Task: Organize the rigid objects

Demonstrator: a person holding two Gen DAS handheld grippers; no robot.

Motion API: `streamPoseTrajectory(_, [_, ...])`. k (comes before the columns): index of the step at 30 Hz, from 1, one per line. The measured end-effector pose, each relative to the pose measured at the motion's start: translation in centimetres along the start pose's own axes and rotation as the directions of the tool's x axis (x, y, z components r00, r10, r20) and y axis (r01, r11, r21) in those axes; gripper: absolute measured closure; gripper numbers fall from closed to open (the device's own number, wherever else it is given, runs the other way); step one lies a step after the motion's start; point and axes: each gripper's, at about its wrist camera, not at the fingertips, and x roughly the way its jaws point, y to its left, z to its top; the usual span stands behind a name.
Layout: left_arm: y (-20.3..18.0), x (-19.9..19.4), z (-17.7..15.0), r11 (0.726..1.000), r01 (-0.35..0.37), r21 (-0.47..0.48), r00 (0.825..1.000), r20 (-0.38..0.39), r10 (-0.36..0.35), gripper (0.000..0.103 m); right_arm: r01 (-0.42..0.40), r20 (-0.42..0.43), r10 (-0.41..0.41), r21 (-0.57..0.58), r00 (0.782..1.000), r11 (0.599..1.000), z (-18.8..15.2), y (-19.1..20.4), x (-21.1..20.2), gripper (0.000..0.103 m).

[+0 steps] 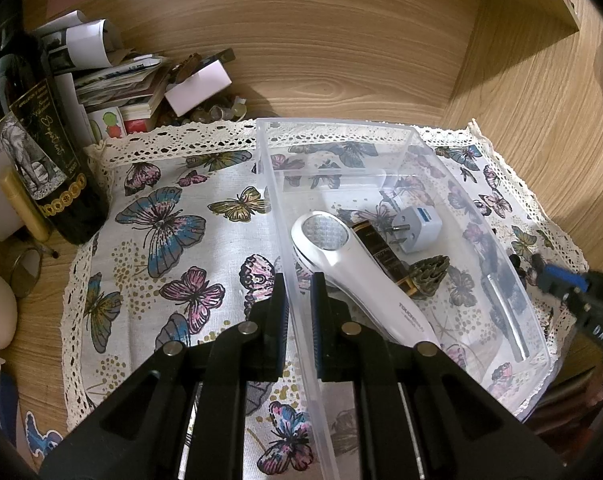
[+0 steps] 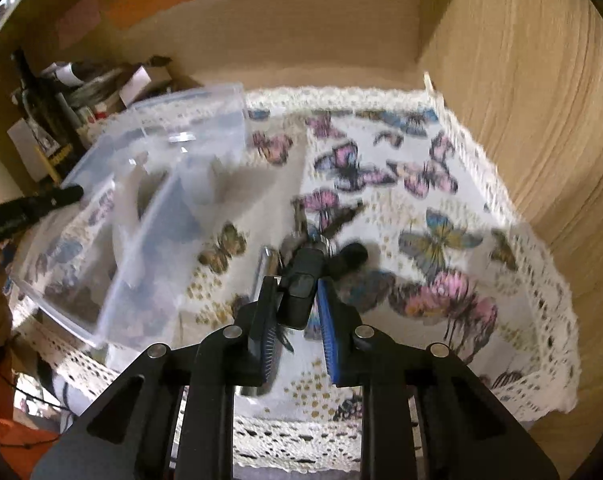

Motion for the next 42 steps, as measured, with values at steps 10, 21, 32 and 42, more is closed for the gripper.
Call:
streamPoseTrajectory(10, [0.0,0.0,0.0,1.000,0.000,0.001,1.000,0.000,0.000,0.094,-0.019,0.122,0.035,-0.127,0.992,0.992,3.8,3.2,-1.9,0.084])
streamPoseTrajectory(21, [0.0,0.0,-0.1,1.000,0.000,0.001,1.000,0.000,0.000,0.094,-0.094,0.109,0.123,-0.243,0.986,0.965,5.8,7.6,0.0,0.084])
streamPoseTrajectory(32, [0.0,0.0,-0.1,1.000,0.003,-0.001,1.000,0.000,-0.003,0.094,-0.162,-0.040,0.158,-0.334,0.987,0.928,6.5,10.8,4.2,0.084])
streamPoseTrajectory(42, [-0.1,0.0,-0.1,1.000,0.000,0.001,1.000,0.001,0.000,0.094,-0.195,-0.113,0.164,-0.364,0.980,0.911,6.8,11.4,5.9,0.084])
